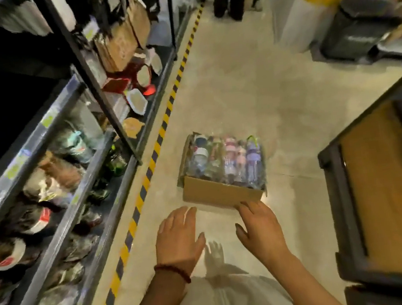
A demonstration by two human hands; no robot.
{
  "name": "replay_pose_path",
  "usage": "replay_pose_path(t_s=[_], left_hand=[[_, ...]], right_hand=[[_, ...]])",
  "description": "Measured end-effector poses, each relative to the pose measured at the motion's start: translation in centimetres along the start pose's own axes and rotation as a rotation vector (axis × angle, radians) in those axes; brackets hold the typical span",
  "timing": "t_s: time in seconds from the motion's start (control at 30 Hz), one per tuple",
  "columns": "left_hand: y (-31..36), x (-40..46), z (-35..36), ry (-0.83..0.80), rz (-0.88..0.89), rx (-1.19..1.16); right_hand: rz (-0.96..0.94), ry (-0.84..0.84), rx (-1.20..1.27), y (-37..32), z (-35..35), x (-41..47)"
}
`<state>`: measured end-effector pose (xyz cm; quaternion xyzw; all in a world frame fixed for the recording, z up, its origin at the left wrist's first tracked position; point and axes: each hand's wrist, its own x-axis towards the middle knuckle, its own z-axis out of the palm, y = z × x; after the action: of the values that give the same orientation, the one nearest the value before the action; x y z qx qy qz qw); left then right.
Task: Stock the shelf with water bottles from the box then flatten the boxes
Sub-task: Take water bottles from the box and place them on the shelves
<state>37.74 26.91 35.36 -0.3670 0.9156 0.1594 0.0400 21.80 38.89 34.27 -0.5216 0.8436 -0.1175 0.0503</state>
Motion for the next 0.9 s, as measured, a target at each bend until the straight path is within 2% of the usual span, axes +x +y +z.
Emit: replay_pose_path(t_s=[0.13,0.3,0.37,0.5,0.6,0.77,0.9], left_hand=[[1.1,4.1,0.9,-0.083,0.046,-0.02],[-0.3,10.3,2.4,-0.193,0.018,-0.001],[-0.9,14.3,2.2,-0.239,0.014,-0.077],[-1.1,24.2,1.5,-0.251,0.122,-0.05],[-0.3,32.1,1.8,-0.318,0.097,-0.115],[1.2,43.3,7.0,-0.363,0.078,-0.181],[2.0,48.8,14.3,-0.428,-0.064,-0.314]], right_hand=[[0.116,-0.031,0.037,3.1,1.3,1.6],[0.207,-0.11,0.11,4.9,3.4,6.3],[0.251,-0.129,0.109,5.6,4.0,9.4],[0.359,-0.176,0.099,7.8,5.0,16.0],[0.43,-0.192,0.101,10.4,6.3,21.2],[0.542,-0.234,0.128,16.7,11.2,28.0],[0.7,-0.324,0.213,22.2,18.0,30.0]])
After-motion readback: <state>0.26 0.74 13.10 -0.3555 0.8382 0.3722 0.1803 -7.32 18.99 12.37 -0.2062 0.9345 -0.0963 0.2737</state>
